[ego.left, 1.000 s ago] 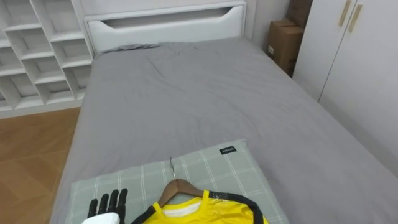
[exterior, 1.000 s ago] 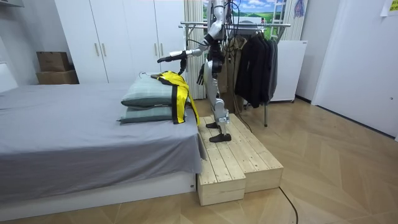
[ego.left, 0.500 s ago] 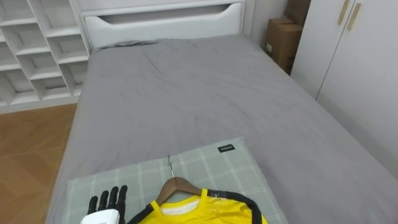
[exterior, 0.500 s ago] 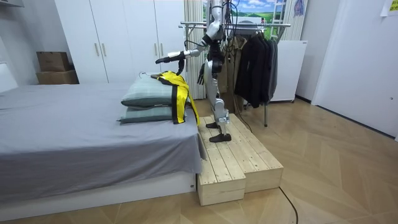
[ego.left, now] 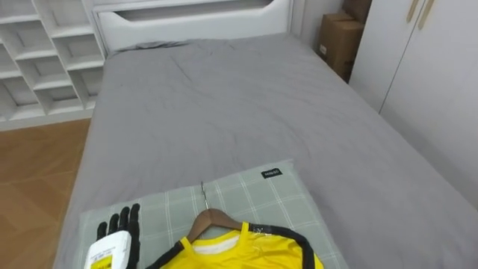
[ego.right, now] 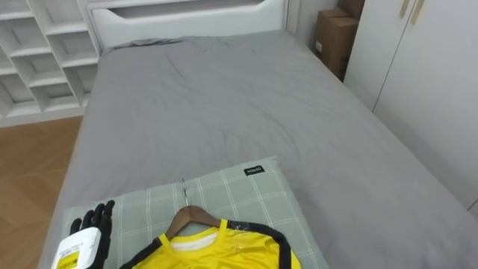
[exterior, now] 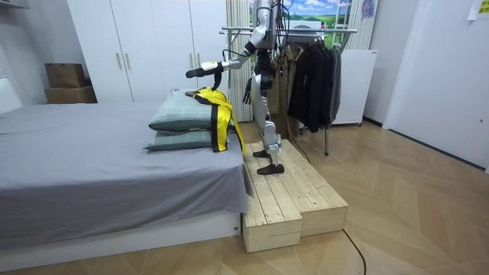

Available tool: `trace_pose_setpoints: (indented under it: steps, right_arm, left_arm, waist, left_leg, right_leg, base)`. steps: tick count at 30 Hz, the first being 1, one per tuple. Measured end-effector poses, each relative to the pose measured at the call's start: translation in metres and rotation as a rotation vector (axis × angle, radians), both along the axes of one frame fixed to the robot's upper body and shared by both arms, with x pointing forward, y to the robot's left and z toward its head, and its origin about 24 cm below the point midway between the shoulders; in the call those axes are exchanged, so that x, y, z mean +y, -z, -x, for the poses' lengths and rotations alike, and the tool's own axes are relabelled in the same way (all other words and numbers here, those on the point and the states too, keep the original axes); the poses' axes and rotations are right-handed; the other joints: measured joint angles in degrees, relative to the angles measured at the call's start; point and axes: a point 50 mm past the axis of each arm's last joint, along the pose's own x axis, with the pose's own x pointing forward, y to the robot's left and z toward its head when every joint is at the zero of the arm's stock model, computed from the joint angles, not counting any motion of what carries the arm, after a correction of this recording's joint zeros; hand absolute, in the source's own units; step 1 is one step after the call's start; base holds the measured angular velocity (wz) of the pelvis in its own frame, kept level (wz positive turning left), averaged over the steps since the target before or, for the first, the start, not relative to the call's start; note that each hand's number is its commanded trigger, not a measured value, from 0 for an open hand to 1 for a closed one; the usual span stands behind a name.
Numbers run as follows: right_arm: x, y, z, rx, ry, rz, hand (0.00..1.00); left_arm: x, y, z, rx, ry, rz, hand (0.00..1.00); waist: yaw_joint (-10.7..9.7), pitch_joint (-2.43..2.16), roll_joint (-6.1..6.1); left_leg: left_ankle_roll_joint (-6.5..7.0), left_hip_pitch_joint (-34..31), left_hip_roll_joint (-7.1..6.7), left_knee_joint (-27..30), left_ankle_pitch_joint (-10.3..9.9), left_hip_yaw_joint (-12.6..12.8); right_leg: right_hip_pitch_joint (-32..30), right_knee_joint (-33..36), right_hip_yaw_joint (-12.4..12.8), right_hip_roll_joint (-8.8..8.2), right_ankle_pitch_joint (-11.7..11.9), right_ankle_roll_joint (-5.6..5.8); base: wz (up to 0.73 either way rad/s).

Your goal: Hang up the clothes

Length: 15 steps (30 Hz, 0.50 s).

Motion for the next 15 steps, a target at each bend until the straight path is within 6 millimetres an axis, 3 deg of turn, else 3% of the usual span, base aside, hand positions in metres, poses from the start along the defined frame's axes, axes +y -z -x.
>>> trace_pose_setpoints:
  steps: [6,15]
  right_arm:
    - [0.002,-0.001,-0.009,-0.006,-0.038,-0.003,0.00]
    - [0.005,-0.002,-0.017,-0.011,-0.074,-0.002,0.00]
  left_arm:
    - [0.002,0.006,0.002,0.038,-0.050,0.052,0.00]
    - [-0.001,-0.002,-0.021,0.069,-0.050,0.126,0.00]
  waist:
    - [0.0,-0.02,-0.22]
    - [-0.1,-0.22,-0.99]
  left_leg:
    - [0.28,-2.4,-0.02,0.1,0.4,-0.1]
    - [0.18,-4.8,-0.02,0.2,0.9,-0.1]
  right_leg:
    - [-2.5,-0.1,0.1,-0.02,0.8,0.05]
    - [-4.7,-0.1,-0.2,-0.06,0.9,-0.03]
  base:
    - [0.00]
    - [0.01]
